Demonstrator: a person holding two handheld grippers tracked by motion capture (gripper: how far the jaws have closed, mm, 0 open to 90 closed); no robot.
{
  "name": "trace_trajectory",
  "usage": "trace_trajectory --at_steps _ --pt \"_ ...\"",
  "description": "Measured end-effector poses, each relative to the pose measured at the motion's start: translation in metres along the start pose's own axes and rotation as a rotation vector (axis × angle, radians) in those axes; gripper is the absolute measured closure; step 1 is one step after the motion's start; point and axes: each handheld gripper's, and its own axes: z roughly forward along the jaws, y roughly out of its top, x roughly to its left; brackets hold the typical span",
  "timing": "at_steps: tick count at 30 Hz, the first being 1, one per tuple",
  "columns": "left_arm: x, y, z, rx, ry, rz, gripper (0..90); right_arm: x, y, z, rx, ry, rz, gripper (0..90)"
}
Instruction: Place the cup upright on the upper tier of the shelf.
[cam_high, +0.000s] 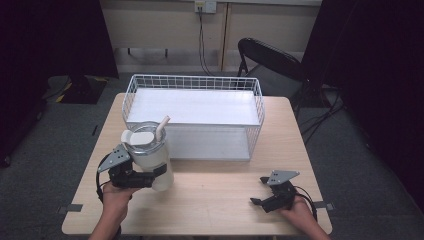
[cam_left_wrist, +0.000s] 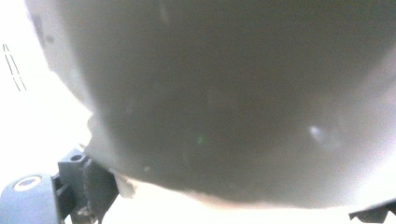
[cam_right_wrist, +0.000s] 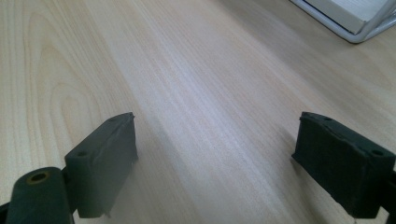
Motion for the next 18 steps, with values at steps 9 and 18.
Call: trace_trajectory --at_steps 9,18 --pt "0.000 0.020 -0.003 0.001 0.001 -0.010 9.8 0.000 0.000 0.000 0.000 0.000 0.000 12.4" --pt "0.000 0.040 -0.008 0.009 0.004 -0.037 9.9 0.000 0.000 0.000 0.000 0.000 0.000 12.4"
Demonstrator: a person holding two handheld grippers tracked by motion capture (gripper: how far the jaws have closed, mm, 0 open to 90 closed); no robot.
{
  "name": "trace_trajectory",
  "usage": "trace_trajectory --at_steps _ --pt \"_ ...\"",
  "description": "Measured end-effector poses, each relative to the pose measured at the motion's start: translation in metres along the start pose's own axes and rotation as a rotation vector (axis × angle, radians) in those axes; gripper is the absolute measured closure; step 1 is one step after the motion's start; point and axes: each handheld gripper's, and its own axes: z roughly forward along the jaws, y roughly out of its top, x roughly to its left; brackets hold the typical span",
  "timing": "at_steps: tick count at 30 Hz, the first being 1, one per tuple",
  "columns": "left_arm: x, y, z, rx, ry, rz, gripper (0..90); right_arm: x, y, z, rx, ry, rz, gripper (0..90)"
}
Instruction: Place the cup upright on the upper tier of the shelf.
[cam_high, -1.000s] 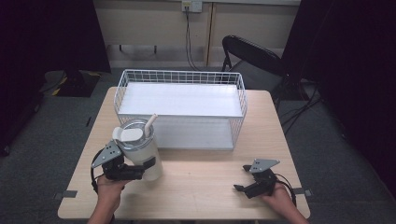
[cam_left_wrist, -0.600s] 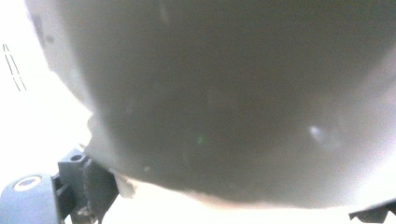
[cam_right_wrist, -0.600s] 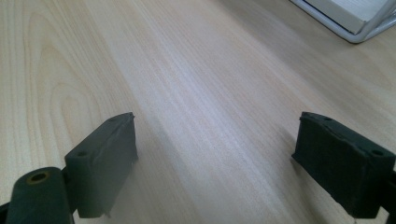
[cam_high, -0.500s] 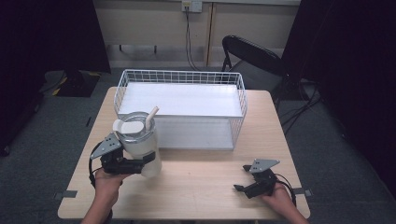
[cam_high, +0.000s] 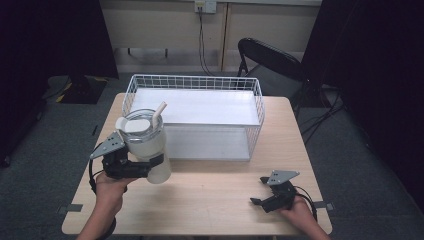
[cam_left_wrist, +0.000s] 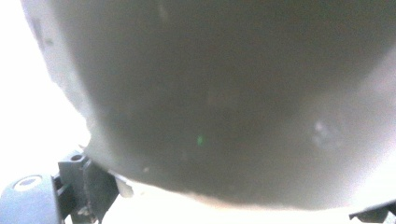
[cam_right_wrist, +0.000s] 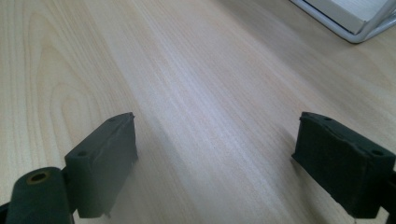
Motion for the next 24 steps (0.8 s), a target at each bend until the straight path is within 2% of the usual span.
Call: trace_trajectory --at_steps 2,7,14,16,22,24 --pt "0.000 0.005 -0.001 0.000 0.001 0.011 9.9 0.000 0.000 0.000 0.000 0.000 0.000 12.4" --pt "-0.001 0.015 -0.004 -0.005 -0.002 -0.006 9.9 0.000 0.000 0.000 0.000 0.000 0.000 12.4" --pt "0.000 0.030 -0.007 0.010 0.001 0.006 9.9 0.000 0.000 0.000 0.000 0.000 0.000 12.4" --pt "0.000 0.033 -0.008 0.006 -0.001 -0.007 9.9 0.000 0.000 0.000 0.000 0.000 0.000 12.4" --pt "0.000 0.046 -0.011 -0.005 0.003 0.007 9.9 0.000 0.000 0.000 0.000 0.000 0.000 12.4" --pt "0.000 0.051 -0.012 -0.005 0.000 0.000 9.9 0.000 0.000 0.000 0.000 0.000 0.000 12.4"
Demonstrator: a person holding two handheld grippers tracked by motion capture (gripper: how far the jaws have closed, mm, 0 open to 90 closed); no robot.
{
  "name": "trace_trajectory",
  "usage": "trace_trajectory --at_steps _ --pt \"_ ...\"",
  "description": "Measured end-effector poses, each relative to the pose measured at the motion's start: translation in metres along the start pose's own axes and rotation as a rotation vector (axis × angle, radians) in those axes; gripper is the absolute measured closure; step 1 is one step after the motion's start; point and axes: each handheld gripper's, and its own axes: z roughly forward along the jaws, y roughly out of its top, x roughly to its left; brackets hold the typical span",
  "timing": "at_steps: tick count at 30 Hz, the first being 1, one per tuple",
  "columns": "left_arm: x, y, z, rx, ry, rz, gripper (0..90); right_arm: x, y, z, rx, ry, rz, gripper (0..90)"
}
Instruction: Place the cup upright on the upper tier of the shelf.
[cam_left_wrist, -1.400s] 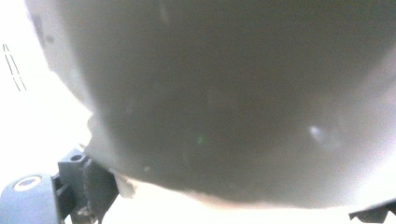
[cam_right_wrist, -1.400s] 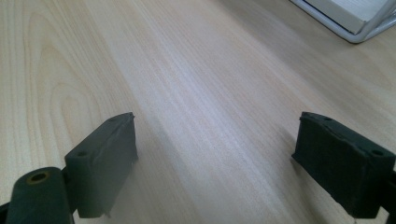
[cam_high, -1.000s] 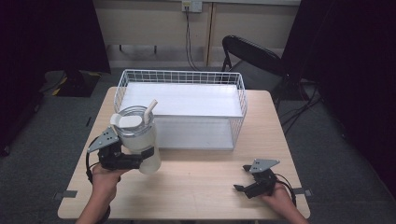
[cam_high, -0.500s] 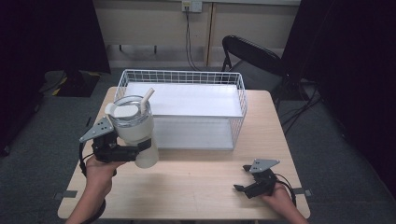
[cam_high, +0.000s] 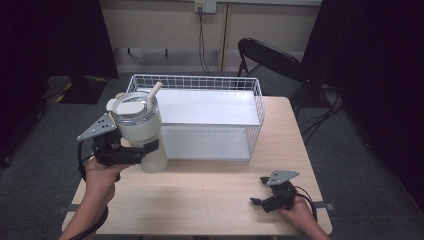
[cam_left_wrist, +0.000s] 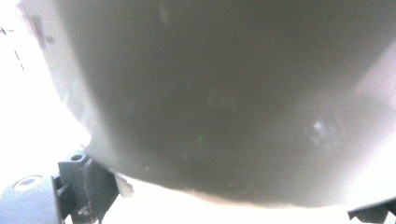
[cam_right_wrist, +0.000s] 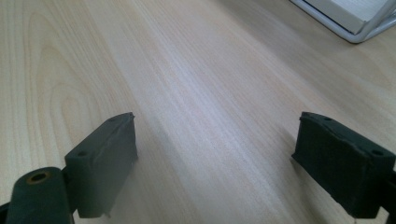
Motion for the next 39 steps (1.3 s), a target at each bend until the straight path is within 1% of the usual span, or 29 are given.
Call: trace_trajectory --at_steps 3,4,6,7,8,13,15,21,23,28,30,35,36,39 --pt "0.000 0.004 -0.001 -0.001 0.003 0.006 9.9 0.000 0.000 0.000 0.000 0.000 0.000 12.4" --pt "0.000 0.009 -0.001 -0.001 -0.002 0.015 9.9 0.000 0.000 0.000 0.000 0.000 0.000 12.4" --pt "-0.001 0.013 -0.001 -0.001 -0.012 0.022 9.9 0.000 0.000 0.000 0.000 0.000 0.000 12.4" --pt "-0.001 0.013 -0.001 -0.001 -0.012 0.022 9.9 0.000 0.000 0.000 0.000 0.000 0.000 12.4" --pt "-0.001 0.017 -0.002 0.003 -0.012 0.029 9.9 0.000 0.000 0.000 0.000 0.000 0.000 12.4" --pt "-0.002 0.024 -0.002 0.001 -0.016 0.031 9.9 0.000 0.000 0.000 0.000 0.000 0.000 12.4" --pt "-0.001 0.030 -0.003 -0.009 -0.015 0.026 9.9 0.000 0.000 0.000 0.000 0.000 0.000 12.4" --pt "-0.001 0.045 -0.005 -0.013 -0.009 0.030 9.9 0.000 0.000 0.000 0.000 0.000 0.000 12.4" --pt "-0.001 0.046 -0.006 -0.012 -0.008 0.029 9.9 0.000 0.000 0.000 -0.001 0.000 0.002 12.4" --pt "-0.001 0.060 -0.007 -0.021 -0.001 0.029 9.9 0.000 0.000 0.000 -0.002 -0.001 0.000 12.4" --pt "-0.001 0.063 -0.006 -0.026 -0.002 0.028 9.9 0.000 0.000 0.000 -0.002 -0.001 0.000 12.4" --pt "-0.001 0.070 -0.004 -0.018 -0.003 0.038 9.9 0.000 0.000 0.000 -0.002 -0.001 0.000 12.4" --pt "-0.002 0.073 -0.003 -0.015 -0.004 0.040 9.9 0.000 0.000 0.000 -0.002 -0.001 0.000 12.4" --pt "-0.002 0.076 -0.002 -0.019 -0.007 0.040 9.9 0.000 0.000 0.000 -0.002 -0.001 0.000 12.4"
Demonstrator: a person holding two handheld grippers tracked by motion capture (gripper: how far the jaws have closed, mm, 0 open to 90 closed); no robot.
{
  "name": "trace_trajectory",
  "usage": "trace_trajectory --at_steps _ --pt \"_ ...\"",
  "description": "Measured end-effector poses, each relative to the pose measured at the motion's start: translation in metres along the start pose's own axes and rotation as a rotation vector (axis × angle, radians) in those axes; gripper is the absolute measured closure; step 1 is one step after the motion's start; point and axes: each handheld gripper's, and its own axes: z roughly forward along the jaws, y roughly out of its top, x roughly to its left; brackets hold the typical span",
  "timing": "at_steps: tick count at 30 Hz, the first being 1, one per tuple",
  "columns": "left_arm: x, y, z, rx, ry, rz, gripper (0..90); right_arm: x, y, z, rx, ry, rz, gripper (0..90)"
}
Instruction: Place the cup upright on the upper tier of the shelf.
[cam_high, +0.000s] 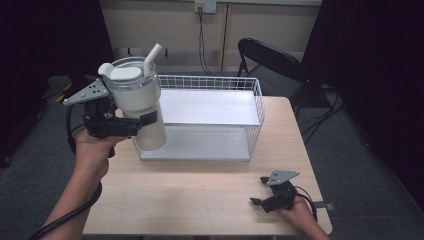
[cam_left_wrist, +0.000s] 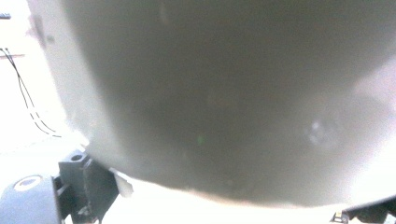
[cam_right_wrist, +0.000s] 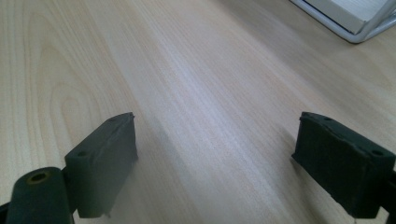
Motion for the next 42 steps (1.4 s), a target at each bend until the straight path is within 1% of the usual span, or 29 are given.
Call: trace_trajectory --at_steps 5,8,16,21,26,29,35,42 --pt "0.001 0.009 0.004 -0.007 0.001 0.000 9.9 0.000 0.000 0.000 0.000 0.000 0.000 12.4" --pt "0.000 0.015 0.006 -0.003 0.000 0.010 9.9 0.000 0.000 0.000 0.000 0.000 0.000 12.4" --pt "-0.001 0.026 0.012 -0.008 0.003 0.009 9.9 0.000 0.000 0.000 0.000 0.000 0.000 12.4" --pt "0.000 0.030 0.017 -0.013 0.006 0.006 10.0 0.000 0.000 0.000 0.000 0.000 0.000 12.4" --pt "0.000 0.036 0.023 -0.009 0.012 0.020 10.0 0.000 0.000 0.000 0.001 0.000 0.000 12.4" --pt "0.001 0.039 0.025 -0.017 0.015 0.017 10.0 0.000 0.000 0.000 0.000 0.000 0.000 12.4" --pt "0.004 0.043 0.029 -0.034 0.025 0.013 10.0 0.000 0.000 0.000 0.002 0.001 0.000 12.4" --pt "0.005 0.046 0.036 -0.030 0.035 0.020 9.9 0.000 0.000 0.000 0.001 0.001 0.000 12.4"
